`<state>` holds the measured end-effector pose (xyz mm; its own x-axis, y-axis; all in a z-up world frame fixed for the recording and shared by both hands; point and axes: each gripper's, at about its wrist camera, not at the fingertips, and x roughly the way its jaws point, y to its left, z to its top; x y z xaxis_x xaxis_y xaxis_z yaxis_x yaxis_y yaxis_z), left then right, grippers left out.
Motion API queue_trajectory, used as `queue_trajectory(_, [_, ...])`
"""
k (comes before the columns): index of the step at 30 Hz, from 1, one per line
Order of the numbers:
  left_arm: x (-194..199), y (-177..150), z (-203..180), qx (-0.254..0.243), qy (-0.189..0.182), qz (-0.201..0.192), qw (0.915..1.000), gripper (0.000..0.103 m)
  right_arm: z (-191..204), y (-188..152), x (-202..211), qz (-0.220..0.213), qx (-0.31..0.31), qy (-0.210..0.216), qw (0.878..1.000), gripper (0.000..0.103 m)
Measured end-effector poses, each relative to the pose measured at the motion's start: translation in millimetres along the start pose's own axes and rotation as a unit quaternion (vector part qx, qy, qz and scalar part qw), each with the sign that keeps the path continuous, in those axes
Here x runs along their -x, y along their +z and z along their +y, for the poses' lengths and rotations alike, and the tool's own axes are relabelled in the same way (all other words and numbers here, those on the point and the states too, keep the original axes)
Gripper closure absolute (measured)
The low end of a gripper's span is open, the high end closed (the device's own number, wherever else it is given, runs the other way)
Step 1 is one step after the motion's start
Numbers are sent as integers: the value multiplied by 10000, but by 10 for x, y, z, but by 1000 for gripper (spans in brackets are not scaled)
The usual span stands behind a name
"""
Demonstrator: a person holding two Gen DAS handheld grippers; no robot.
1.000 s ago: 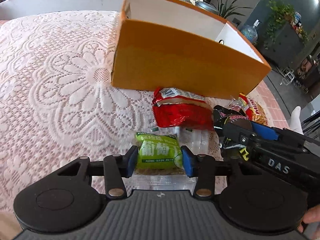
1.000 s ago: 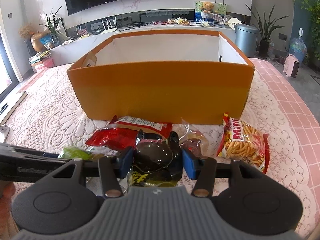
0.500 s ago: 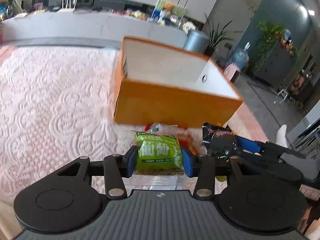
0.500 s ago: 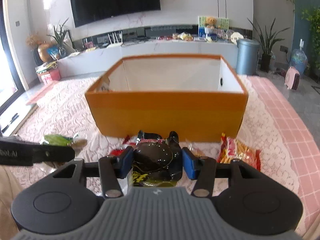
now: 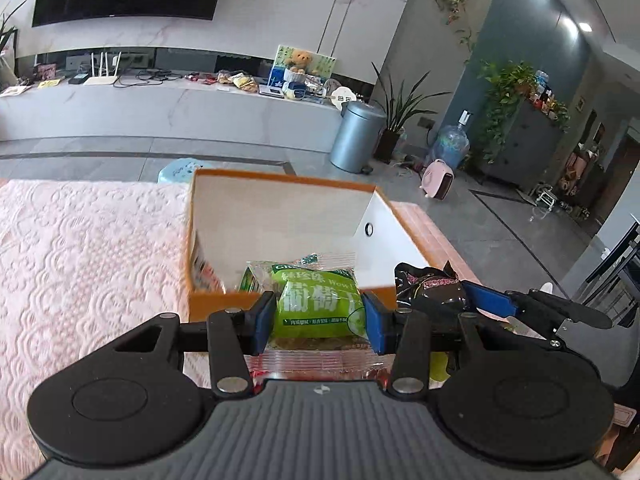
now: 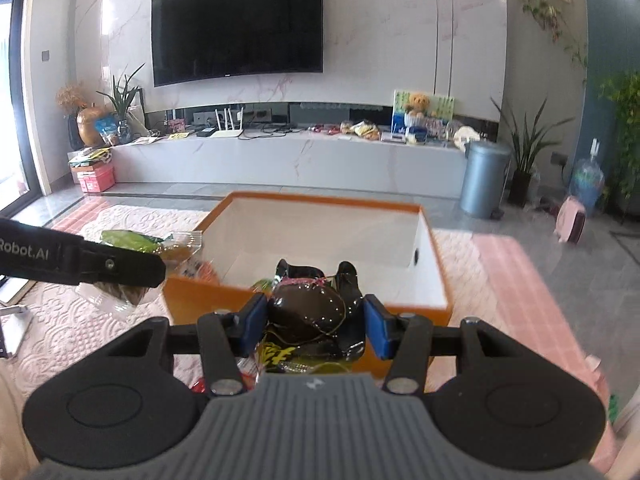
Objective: Organize snacks
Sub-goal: 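Carry the green packet with the left tool while the right tool carries the black packet into the box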
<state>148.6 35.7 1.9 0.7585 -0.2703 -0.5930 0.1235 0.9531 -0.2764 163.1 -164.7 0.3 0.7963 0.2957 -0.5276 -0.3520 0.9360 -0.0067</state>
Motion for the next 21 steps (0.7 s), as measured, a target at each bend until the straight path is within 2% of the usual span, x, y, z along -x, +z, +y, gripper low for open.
queue_trajectory(8, [-258, 196, -43, -223, 95, 11, 9997, 51, -148, 311, -353, 86, 310, -213, 9993, 53])
queue_trajectory(13, [-465, 318, 14, -164, 140, 14, 9998, 51, -248, 450, -683, 327, 237, -207, 9990, 53])
queue_trajectory(21, [-853, 335, 86, -300, 471, 260, 9981, 51, -287, 524, -1240, 731, 321, -318, 9963, 53])
